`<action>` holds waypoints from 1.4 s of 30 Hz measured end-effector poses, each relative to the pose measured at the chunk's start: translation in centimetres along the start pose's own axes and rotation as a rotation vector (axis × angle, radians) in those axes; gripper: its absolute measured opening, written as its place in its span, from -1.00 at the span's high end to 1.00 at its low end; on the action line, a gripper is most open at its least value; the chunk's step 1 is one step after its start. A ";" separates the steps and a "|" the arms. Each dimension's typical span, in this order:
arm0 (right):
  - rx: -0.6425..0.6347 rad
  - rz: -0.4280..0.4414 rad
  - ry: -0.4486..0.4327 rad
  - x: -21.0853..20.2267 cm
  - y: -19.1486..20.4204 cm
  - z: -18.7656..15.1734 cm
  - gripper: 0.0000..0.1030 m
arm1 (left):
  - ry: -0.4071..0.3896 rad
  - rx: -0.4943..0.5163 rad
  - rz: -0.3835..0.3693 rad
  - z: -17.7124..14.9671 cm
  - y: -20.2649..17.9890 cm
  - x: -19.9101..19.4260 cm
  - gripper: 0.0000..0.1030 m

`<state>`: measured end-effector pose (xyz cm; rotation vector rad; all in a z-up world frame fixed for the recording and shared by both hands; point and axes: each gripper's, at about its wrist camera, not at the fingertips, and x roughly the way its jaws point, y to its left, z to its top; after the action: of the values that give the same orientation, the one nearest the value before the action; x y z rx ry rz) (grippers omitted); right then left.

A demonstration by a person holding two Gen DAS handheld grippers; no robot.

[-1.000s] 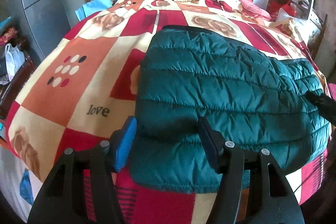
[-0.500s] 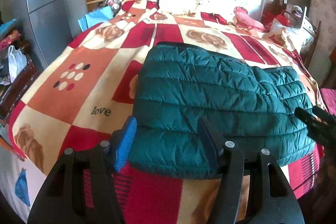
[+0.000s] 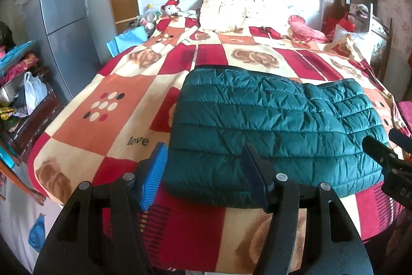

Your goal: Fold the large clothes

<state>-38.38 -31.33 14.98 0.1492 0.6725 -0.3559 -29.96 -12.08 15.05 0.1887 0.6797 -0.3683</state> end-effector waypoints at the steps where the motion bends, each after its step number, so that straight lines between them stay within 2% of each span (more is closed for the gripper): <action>1: 0.004 0.009 -0.005 -0.3 0.1 -0.1 -0.69 | 0.000 0.000 -0.006 0.0 0.0 -0.2 -0.17; 10: 0.025 0.014 -0.051 -2.2 0.4 -0.4 -0.69 | -0.025 0.001 -0.002 -0.3 -0.2 -1.7 -0.17; 14: 0.042 0.043 -0.068 -3.0 0.3 -0.5 -0.69 | -0.031 -0.005 -0.011 -0.2 -0.1 -2.2 -0.17; 23: 0.018 0.040 -0.091 -4.2 0.7 -0.4 -0.69 | -0.051 -0.009 -0.036 -0.2 -0.2 -3.1 -0.17; 42: -0.015 0.020 -0.091 -4.5 1.1 -0.5 -0.69 | -0.085 0.031 -0.046 -0.1 -1.1 -3.8 -0.17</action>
<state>-41.54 -28.99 17.46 0.1249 0.5835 -0.3363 -33.22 -12.07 17.36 0.1857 0.5952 -0.4286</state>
